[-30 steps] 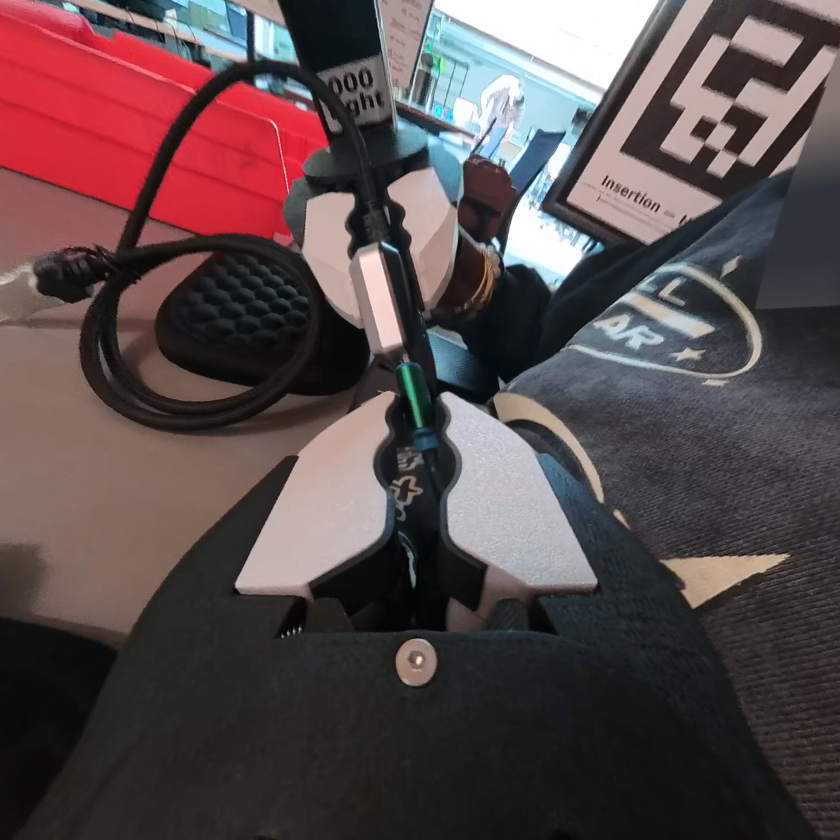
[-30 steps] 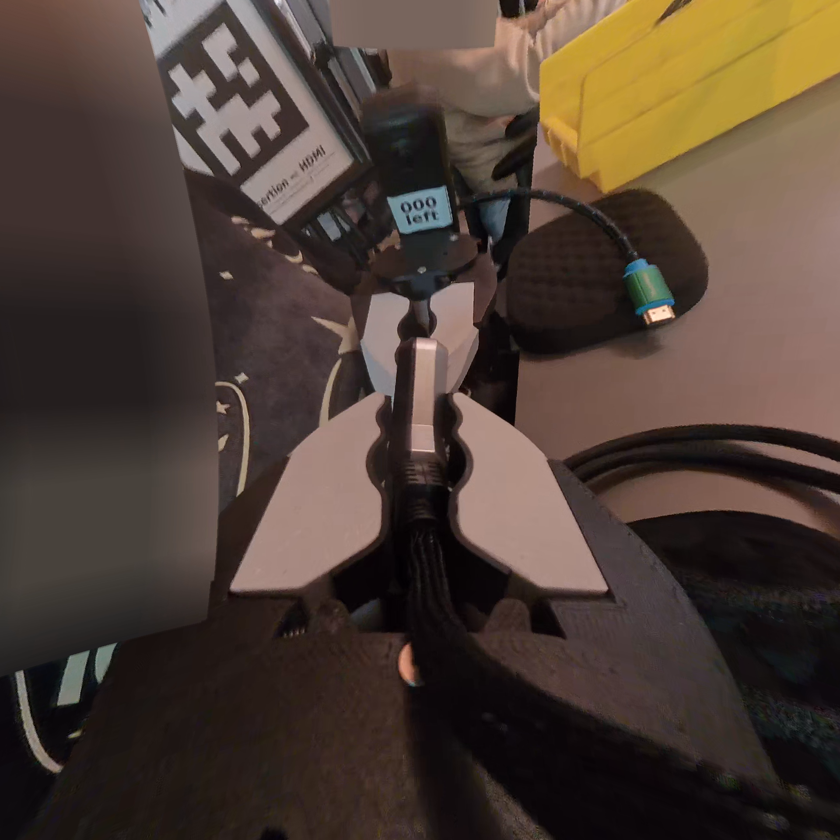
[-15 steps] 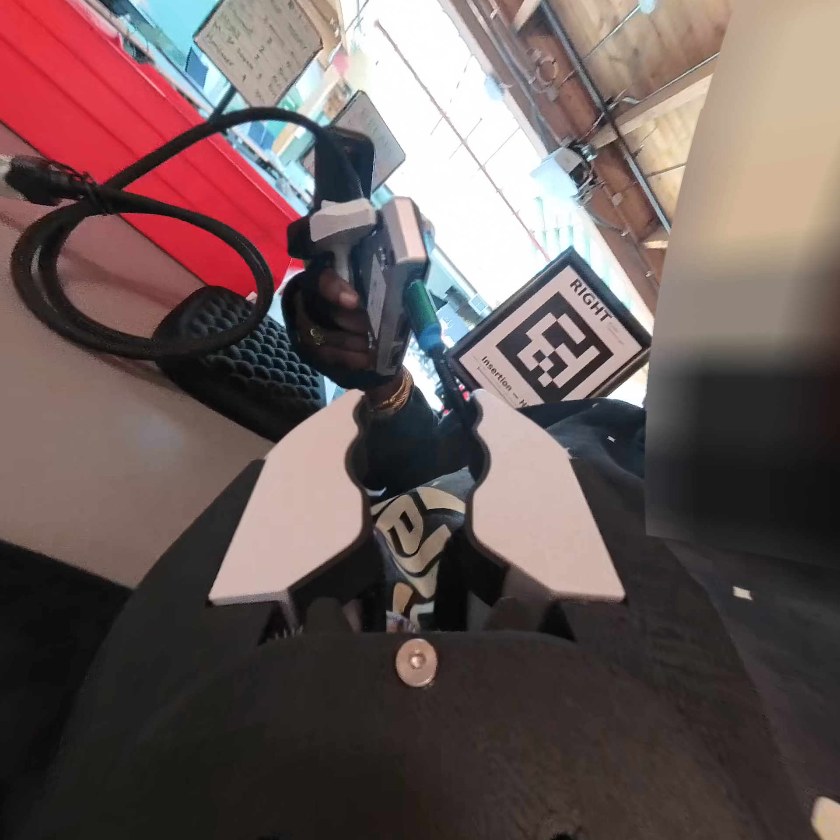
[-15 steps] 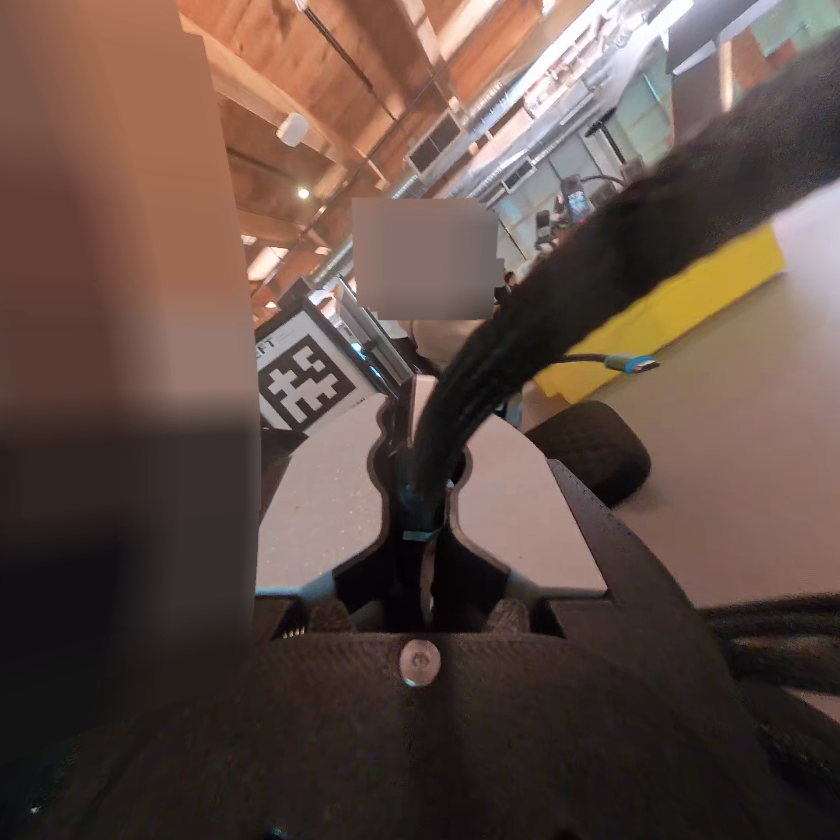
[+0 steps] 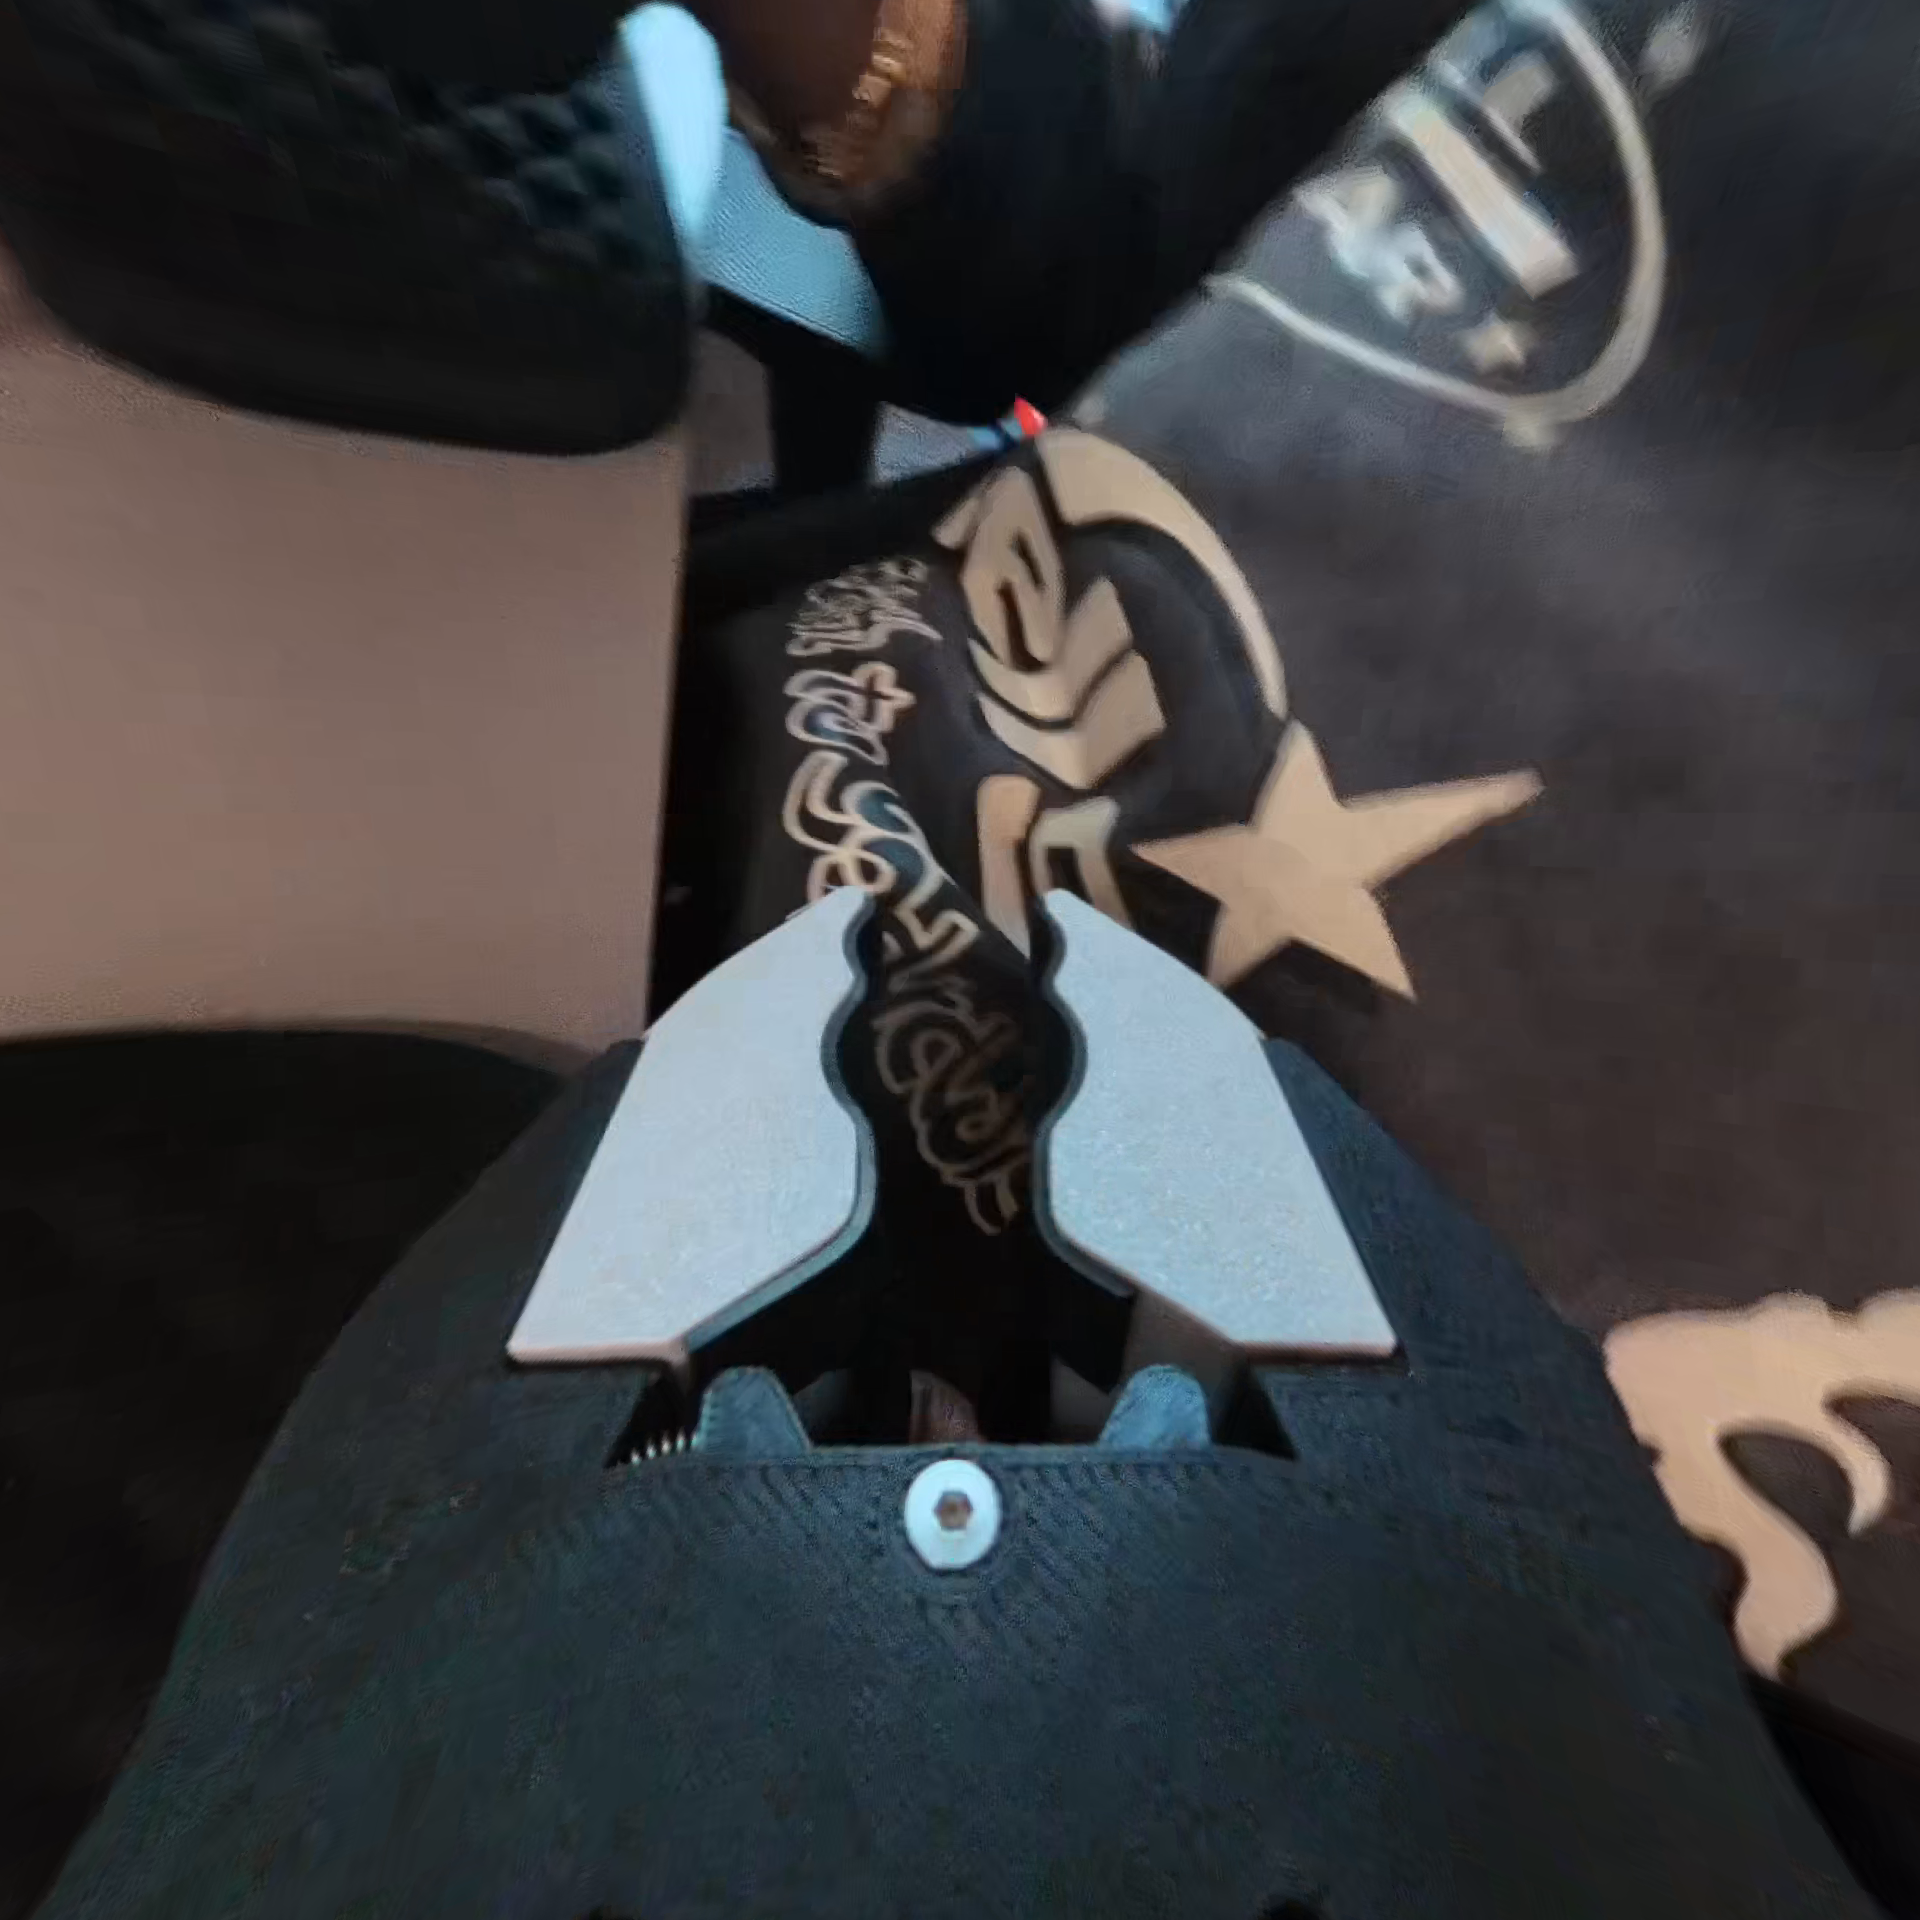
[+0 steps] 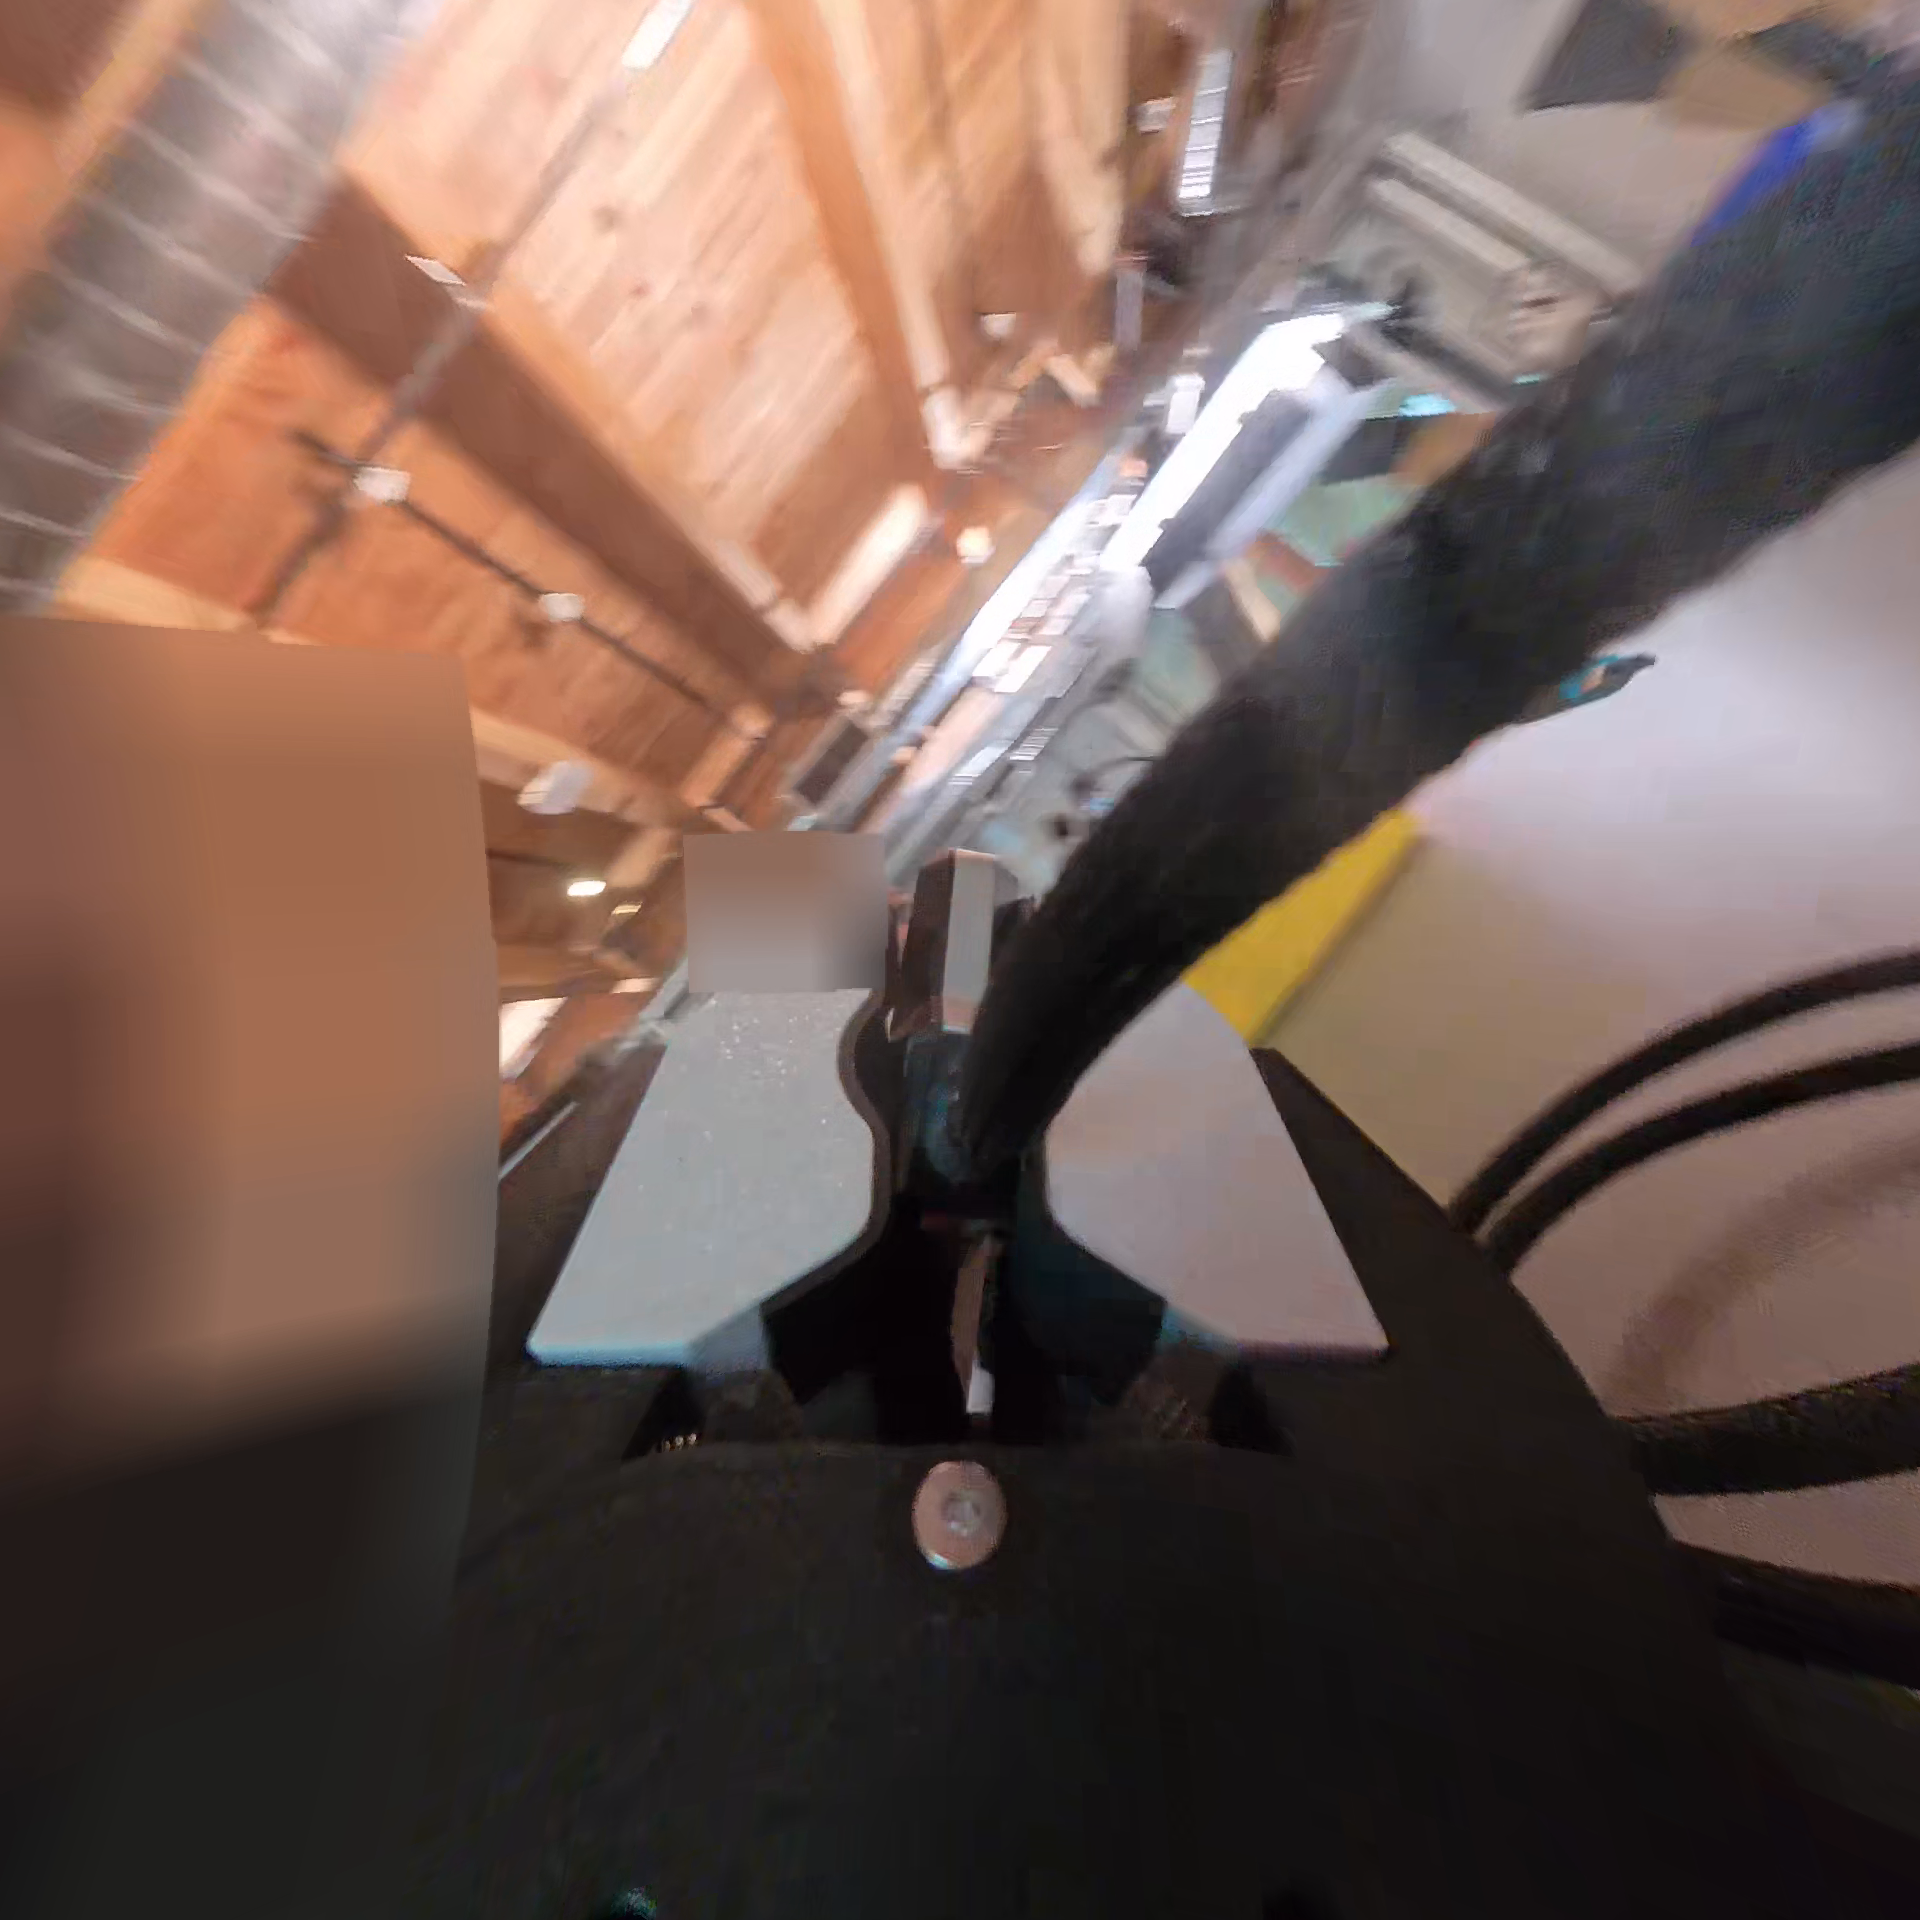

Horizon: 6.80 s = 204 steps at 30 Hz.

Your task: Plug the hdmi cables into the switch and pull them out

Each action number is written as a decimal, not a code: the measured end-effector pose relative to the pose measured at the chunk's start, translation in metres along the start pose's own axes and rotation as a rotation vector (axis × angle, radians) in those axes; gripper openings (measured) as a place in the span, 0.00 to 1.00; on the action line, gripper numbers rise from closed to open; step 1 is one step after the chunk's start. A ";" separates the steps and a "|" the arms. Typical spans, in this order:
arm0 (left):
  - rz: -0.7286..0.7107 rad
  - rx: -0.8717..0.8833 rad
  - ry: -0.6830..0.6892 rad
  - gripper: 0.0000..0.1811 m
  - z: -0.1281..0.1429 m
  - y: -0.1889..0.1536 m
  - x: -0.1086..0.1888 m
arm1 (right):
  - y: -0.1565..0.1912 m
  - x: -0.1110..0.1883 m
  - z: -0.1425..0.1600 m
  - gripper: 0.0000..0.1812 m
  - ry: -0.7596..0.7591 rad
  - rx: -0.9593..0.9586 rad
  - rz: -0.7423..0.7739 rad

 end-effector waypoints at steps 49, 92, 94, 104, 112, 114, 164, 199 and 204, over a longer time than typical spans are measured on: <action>-1.015 -0.568 -1.848 0.50 -0.074 -0.067 0.308 | 0.186 0.094 -0.109 0.71 -0.840 1.506 0.078; -1.391 0.306 0.106 0.04 0.085 0.212 0.435 | 0.083 0.048 -0.033 0.57 -0.427 1.737 0.218; -1.419 0.274 0.091 0.04 0.078 0.199 0.437 | 0.083 0.049 -0.033 0.57 -0.428 1.728 0.222; -1.681 0.027 -0.065 0.03 0.013 0.108 0.464 | 0.082 0.049 -0.034 0.56 -0.428 1.705 0.215; -1.886 -0.205 -0.381 0.03 -0.039 0.047 0.480 | 0.080 0.048 -0.033 0.53 -0.410 1.686 0.206; -1.915 -0.286 -0.465 0.03 -0.055 0.032 0.474 | 0.079 0.047 -0.033 0.51 -0.399 1.668 0.200; -1.013 -0.335 -1.434 0.04 -0.193 0.047 0.210 | 0.104 0.000 0.078 0.28 0.040 1.234 -0.127; -0.238 -0.221 -0.891 0.37 -0.148 0.035 0.038 | 0.057 0.011 0.032 0.12 0.262 2.429 0.488; -0.091 -0.121 -0.986 0.26 -0.163 0.028 0.024 | 0.054 0.007 0.056 0.12 0.323 2.372 0.336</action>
Point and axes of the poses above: each gripper's, where its closed fingertips meet, x back along the fingers, z out of its underside, y = z × x across the jaws, the point moved 1 cm from there along x, back along the fingers, and after that the axes turned 14 degrees about x, right-handed, at the moved point
